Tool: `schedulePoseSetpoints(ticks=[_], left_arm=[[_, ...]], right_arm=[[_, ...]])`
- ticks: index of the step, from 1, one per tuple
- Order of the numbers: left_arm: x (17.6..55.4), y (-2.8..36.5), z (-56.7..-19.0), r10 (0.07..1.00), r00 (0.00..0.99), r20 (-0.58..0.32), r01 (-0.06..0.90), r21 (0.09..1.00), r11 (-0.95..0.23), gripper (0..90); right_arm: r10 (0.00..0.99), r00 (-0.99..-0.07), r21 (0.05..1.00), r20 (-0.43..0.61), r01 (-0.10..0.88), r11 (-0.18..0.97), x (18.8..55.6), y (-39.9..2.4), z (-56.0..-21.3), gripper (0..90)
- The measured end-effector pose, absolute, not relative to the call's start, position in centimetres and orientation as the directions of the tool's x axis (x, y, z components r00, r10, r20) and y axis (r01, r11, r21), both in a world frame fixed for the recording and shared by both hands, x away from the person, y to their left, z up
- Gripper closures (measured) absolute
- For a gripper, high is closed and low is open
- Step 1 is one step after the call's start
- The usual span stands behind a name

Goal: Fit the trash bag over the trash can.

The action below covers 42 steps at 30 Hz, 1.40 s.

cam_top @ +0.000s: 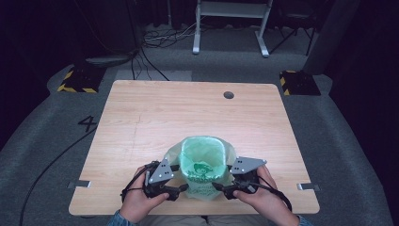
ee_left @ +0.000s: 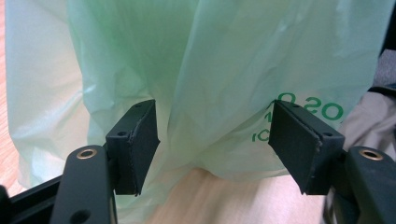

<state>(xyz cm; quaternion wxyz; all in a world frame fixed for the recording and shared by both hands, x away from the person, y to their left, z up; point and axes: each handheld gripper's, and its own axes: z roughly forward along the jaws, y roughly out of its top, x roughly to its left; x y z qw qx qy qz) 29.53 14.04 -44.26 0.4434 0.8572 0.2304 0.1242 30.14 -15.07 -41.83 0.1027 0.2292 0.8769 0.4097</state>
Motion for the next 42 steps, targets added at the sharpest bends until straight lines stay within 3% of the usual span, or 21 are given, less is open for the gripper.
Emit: schedulePoseSetpoints(ticks=[21, 28, 42], left_arm=[[34.5, 13.5, -45.5, 0.582, 0.812, -0.047, 0.365, 0.820, -0.442, 30.4], [33.6, 14.4, -45.0, 0.598, 0.800, -0.049, 0.376, 0.818, -0.436, 26.9], [32.6, 17.7, -43.7, 0.682, 0.730, -0.035, 0.402, 0.830, -0.387, 26.0]], right_arm=[[0.553, -0.833, 0.767, -0.012, 0.347, 0.540, 34.8, -15.1, -43.4, 31.6], [0.542, -0.840, 0.764, -0.015, 0.340, 0.548, 34.5, -16.1, -42.9, 27.0], [0.601, -0.799, 0.798, -0.033, 0.341, 0.497, 34.8, -19.8, -41.0, 27.2]])
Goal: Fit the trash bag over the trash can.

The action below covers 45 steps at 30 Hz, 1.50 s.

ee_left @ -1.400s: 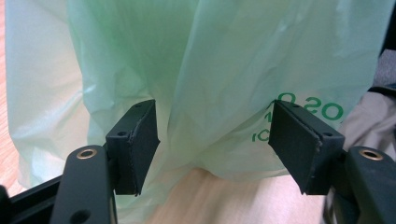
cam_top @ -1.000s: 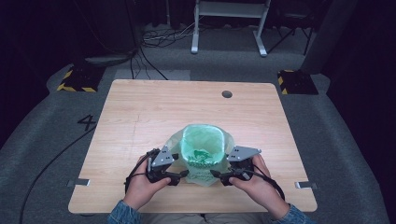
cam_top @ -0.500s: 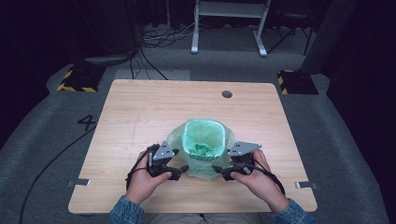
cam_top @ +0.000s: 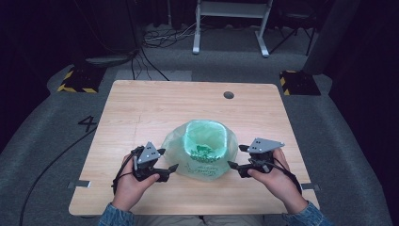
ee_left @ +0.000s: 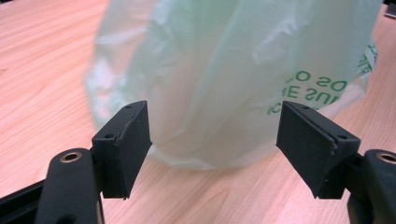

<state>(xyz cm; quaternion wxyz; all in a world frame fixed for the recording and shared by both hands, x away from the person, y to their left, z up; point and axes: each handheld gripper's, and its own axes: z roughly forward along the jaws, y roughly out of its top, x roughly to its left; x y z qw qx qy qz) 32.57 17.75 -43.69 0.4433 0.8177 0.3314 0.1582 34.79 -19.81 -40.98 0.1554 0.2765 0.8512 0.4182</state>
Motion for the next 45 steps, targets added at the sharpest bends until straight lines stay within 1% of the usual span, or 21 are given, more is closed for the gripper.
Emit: schedulePoseSetpoints(ticks=[10, 12, 15, 22, 35, 38, 42, 45], left_arm=[[32.6, 20.3, -43.2, 0.731, 0.682, -0.008, 0.414, 0.828, -0.377, 26.2], [32.7, 20.7, -43.2, 0.741, 0.672, 0.017, 0.413, 0.822, -0.393, 26.3], [32.7, 21.3, -43.3, 0.743, 0.669, 0.030, 0.419, 0.810, -0.410, 26.3], [32.4, 22.9, -43.4, 0.758, 0.651, 0.035, 0.440, 0.797, -0.414, 26.1], [32.2, 25.3, -44.4, 0.793, 0.606, 0.066, 0.485, 0.759, -0.434, 24.3], [32.2, 25.7, -44.7, 0.798, 0.601, 0.053, 0.506, 0.747, -0.431, 22.5], [32.4, 26.2, -45.2, 0.808, 0.585, 0.065, 0.529, 0.726, -0.441, 22.0], [32.5, 26.5, -45.7, 0.815, 0.577, 0.048, 0.549, 0.716, -0.431, 21.4]], right_arm=[[0.645, -0.763, 0.793, -0.046, 0.365, 0.488, 35.5, -22.1, -40.4, 27.6], [0.650, -0.758, 0.790, -0.044, 0.373, 0.487, 35.7, -22.6, -40.4, 27.7], [0.659, -0.751, 0.785, -0.043, 0.383, 0.487, 35.8, -23.2, -40.4, 27.5], [0.686, -0.727, 0.778, -0.040, 0.408, 0.478, 36.2, -24.8, -40.6, 27.1], [0.735, -0.677, 0.760, -0.025, 0.465, 0.454, 36.7, -27.6, -41.8, 26.0], [0.744, -0.668, 0.751, -0.022, 0.480, 0.453, 36.8, -28.2, -42.2, 25.8], [0.756, -0.654, 0.736, -0.016, 0.504, 0.451, 37.0, -28.9, -42.9, 25.4], [0.764, -0.645, 0.730, -0.008, 0.518, 0.445, 37.0, -29.5, -43.3, 24.8]])
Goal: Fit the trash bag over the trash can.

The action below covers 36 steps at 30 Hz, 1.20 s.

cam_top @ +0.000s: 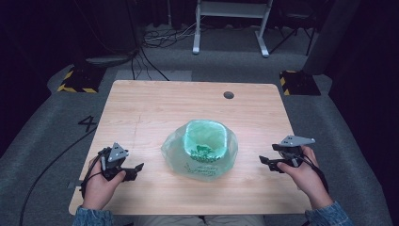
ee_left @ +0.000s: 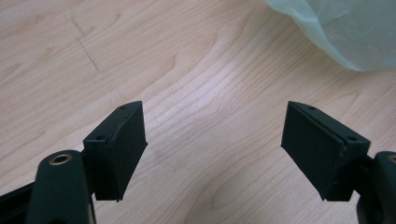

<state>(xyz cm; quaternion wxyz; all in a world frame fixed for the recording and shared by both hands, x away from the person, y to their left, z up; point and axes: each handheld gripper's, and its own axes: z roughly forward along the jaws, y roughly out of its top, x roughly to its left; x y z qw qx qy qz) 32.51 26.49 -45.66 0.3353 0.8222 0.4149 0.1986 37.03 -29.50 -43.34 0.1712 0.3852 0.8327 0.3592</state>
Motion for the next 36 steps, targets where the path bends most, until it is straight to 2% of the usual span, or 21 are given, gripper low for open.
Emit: schedulePoseSetpoints(ticks=[20, 29, 36], left_arm=[[33.0, 28.4, -48.4, 0.838, 0.545, 0.030, 0.609, 0.673, -0.421, 20.2], [33.1, 28.8, -49.5, 0.829, 0.559, 0.021, 0.610, 0.667, -0.428, 19.6], [33.3, 28.9, -50.2, 0.835, 0.550, -0.019, 0.609, 0.693, -0.386, 16.7]], right_arm=[[0.819, -0.574, 0.672, 0.010, 0.610, 0.419, 36.5, -32.1, -47.7, 21.5], [0.822, -0.569, 0.693, 0.014, 0.598, 0.402, 36.0, -32.8, -49.4, 20.8], [0.830, -0.558, 0.723, 0.004, 0.575, 0.383, 35.9, -33.1, -50.2, 17.8]])
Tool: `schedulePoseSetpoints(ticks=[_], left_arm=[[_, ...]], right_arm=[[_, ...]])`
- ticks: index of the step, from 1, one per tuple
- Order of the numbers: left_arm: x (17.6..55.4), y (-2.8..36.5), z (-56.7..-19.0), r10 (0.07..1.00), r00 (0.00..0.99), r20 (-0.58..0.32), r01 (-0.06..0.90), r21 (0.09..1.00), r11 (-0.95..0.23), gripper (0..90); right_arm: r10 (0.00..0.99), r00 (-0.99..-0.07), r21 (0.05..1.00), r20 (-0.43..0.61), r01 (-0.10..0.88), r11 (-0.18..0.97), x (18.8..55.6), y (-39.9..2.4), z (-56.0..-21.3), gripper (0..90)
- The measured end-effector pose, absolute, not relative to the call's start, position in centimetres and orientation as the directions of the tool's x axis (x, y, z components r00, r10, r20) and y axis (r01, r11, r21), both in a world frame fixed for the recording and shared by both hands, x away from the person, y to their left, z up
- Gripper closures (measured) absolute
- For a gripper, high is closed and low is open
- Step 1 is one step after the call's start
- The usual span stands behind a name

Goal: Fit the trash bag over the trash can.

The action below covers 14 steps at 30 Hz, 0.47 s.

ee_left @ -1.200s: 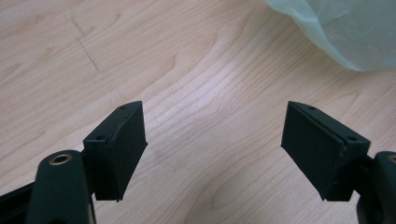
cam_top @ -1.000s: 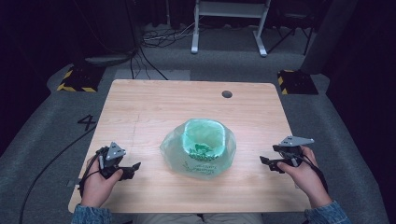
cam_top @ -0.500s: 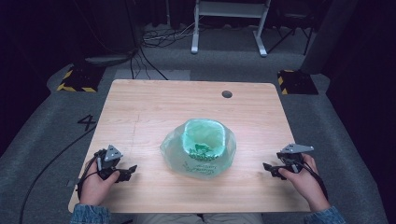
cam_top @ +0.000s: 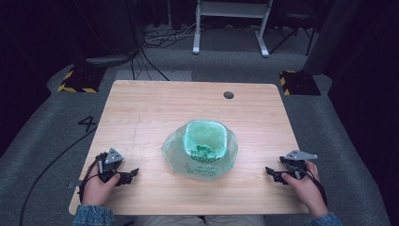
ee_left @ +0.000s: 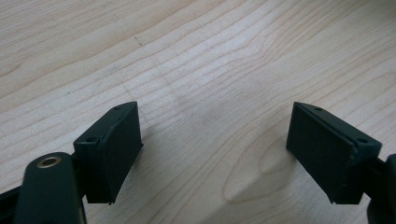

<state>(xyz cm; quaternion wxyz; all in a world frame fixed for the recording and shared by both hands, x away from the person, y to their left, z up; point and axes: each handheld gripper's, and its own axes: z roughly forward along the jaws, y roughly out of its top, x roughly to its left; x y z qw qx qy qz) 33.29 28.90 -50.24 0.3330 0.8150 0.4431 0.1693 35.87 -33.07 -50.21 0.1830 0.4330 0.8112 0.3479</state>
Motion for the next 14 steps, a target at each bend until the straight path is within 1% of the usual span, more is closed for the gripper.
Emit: schedulePoseSetpoints(ticks=[2, 14], left_arm=[[33.28, 28.94, -50.54, 0.837, 0.546, -0.020, 0.596, 0.712, -0.372, 15.2], [33.25, 28.84, -50.56, 0.840, 0.542, -0.020, 0.598, 0.712, -0.369, 14.8]], right_arm=[[0.834, -0.552, 0.741, 0.007, 0.563, 0.367, 35.81, -33.07, -50.49, 15.9], [0.833, -0.554, 0.741, 0.000, 0.559, 0.371, 35.82, -33.03, -50.51, 15.5]])
